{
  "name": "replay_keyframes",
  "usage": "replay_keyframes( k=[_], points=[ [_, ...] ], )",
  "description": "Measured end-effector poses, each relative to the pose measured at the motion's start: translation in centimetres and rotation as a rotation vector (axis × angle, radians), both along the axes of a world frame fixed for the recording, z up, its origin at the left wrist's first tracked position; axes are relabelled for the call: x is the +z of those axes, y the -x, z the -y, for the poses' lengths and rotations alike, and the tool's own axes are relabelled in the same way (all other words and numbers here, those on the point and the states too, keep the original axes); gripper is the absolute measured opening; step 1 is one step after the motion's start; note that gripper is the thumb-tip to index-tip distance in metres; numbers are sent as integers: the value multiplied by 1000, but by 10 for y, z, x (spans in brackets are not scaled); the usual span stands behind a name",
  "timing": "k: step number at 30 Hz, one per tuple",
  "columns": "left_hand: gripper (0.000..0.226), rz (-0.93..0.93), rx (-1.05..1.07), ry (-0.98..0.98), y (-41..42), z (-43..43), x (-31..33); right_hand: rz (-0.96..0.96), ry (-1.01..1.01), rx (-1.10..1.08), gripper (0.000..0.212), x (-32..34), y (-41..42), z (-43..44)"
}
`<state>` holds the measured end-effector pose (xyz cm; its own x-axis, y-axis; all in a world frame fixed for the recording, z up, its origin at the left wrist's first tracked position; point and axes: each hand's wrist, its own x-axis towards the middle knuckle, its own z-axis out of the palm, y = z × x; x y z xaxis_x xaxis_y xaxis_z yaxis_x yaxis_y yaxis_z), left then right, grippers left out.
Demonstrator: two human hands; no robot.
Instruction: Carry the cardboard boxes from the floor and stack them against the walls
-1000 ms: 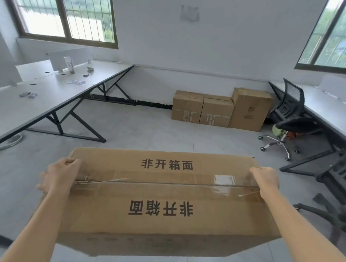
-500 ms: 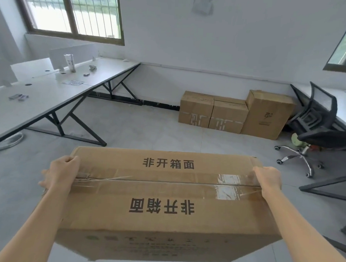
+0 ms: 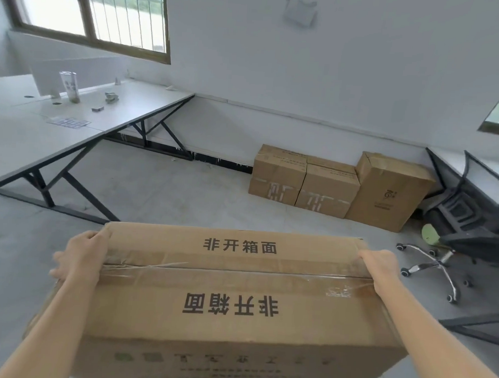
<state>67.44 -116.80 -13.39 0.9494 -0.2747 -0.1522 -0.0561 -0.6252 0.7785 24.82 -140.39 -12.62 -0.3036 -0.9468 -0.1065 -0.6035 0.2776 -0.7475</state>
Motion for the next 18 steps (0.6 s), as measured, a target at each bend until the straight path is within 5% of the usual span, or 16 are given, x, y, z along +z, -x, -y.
replay_keyframes(
  k=[18],
  points=[
    [18, -40, -53, 14, -34, 346, 4, 92, -62, -112, 14, -36, -32, 305]
  ],
)
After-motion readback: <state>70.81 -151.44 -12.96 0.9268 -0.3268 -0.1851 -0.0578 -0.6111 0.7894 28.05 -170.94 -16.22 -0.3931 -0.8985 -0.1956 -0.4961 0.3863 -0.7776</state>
